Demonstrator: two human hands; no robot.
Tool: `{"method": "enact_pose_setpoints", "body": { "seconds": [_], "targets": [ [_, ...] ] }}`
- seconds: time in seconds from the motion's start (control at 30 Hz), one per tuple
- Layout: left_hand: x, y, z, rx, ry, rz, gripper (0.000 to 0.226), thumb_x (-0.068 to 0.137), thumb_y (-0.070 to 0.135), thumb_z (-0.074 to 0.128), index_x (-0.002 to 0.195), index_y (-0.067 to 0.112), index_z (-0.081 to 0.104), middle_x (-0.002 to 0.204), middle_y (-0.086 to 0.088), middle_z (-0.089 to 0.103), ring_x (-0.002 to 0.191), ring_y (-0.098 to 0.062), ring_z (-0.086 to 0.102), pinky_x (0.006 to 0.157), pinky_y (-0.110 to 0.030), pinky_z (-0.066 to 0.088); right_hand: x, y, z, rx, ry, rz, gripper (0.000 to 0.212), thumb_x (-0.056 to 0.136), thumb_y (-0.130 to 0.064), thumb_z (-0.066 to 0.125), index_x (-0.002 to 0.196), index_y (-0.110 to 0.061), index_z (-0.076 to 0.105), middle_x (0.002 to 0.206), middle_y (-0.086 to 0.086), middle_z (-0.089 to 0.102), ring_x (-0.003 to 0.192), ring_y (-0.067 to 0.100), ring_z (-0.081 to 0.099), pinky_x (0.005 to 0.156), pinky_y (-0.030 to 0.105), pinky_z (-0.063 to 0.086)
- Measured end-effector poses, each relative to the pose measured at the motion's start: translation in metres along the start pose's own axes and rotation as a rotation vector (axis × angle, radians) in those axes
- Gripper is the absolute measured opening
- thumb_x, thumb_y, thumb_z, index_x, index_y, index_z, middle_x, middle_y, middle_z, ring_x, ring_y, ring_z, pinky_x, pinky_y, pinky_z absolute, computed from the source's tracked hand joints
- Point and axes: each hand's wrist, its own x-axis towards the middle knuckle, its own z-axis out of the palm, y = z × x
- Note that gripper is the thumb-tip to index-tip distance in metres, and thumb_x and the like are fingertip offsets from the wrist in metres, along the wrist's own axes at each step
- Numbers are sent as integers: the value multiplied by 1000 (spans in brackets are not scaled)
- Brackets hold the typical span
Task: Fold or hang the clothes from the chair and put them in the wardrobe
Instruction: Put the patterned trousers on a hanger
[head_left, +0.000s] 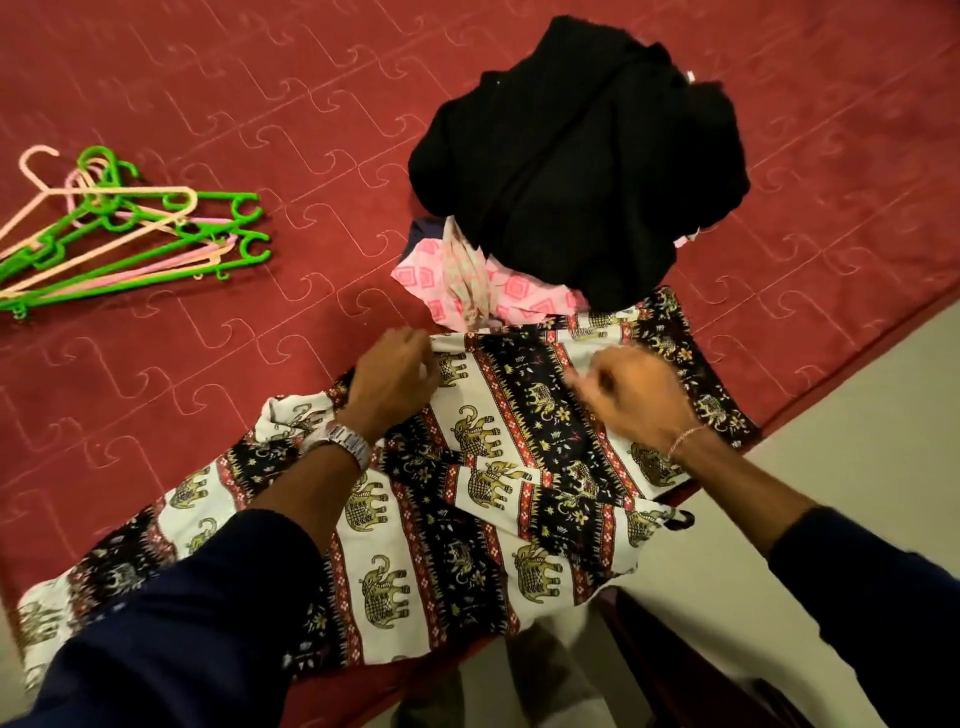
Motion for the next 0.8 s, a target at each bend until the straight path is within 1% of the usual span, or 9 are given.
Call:
{"method": "enact_pose_setpoints", "body": {
  "seconds": [0.1, 0.2, 0.3, 0.4, 0.47, 0.6, 0.67, 0.73, 0.8],
  "targets": [
    [-13, 16, 4, -30, -175, 119, 17, 90, 32, 69, 91, 16, 62, 86, 1, 60, 79, -16, 58, 68, -28, 52, -27, -34, 23, 64, -390, -158, 61, 88, -81, 33, 81, -25, 57, 69, -11, 54, 61, 2, 53, 57, 21, 44],
    [-23, 28, 3, -85, -313, 209, 29, 84, 48, 74, 86, 20, 68, 73, 10, 61, 65, -5, 55, 64, -24, 52, -38, -53, 44, -53, -540, -159, 52, 81, -78, 52, 90, -27, 58, 77, -10, 60, 69, 7, 57, 65, 26, 51],
    [-37, 28, 3, -85, -411, 275, 33, 76, 54, 79, 89, 25, 74, 76, 15, 63, 69, -2, 54, 61, -21, 47, -45, -62, 48, -43, -583, -104, 33, 88, -57, 65, 96, -25, 58, 95, -7, 60, 83, 12, 56, 77, 33, 55],
    [-47, 24, 5, -66, -397, 274, 32, 77, 50, 80, 93, 23, 75, 86, 8, 67, 77, -7, 56, 60, -16, 37, -50, -64, 46, 44, -566, -73, 19, 97, -38, 62, 88, -23, 54, 92, -8, 54, 80, 7, 53, 81, 32, 56],
    [-50, 22, 6, -68, -394, 257, 29, 80, 48, 79, 94, 23, 75, 89, 6, 68, 80, -10, 58, 64, -19, 43, -52, -63, 40, 104, -538, -40, 16, 98, -28, 61, 88, -17, 60, 87, -13, 52, 77, -1, 50, 81, 29, 55],
    [-49, 20, 3, -170, -377, 210, 25, 88, 44, 72, 98, 22, 77, 91, 6, 74, 76, -7, 61, 70, -23, 49, -45, -58, 28, 222, -467, 49, 16, 100, -30, 59, 93, -17, 66, 84, -13, 60, 71, -2, 56, 64, 12, 43],
    [-46, 16, 3, -239, -368, 168, 23, 89, 41, 71, 99, 22, 77, 90, 5, 76, 77, -10, 66, 72, -30, 55, -40, -56, 23, 311, -460, 123, 14, 104, -27, 53, 98, -17, 60, 80, -7, 59, 61, 3, 52, 55, 16, 45],
    [-42, 14, 2, -294, -349, 122, 21, 91, 37, 71, 100, 19, 77, 92, 4, 75, 80, -12, 66, 75, -35, 56, -35, -54, 18, 380, -457, 174, 15, 106, -30, 46, 99, -18, 52, 80, -2, 57, 65, 11, 50, 65, 33, 50],
    [-39, 12, 1, -309, -324, 79, 21, 93, 34, 69, 100, 15, 75, 92, 2, 72, 81, -13, 63, 74, -33, 54, -30, -51, 16, 428, -480, 213, 20, 104, -38, 47, 98, -19, 50, 81, -1, 55, 69, 12, 48, 67, 34, 47]
  ]
}}
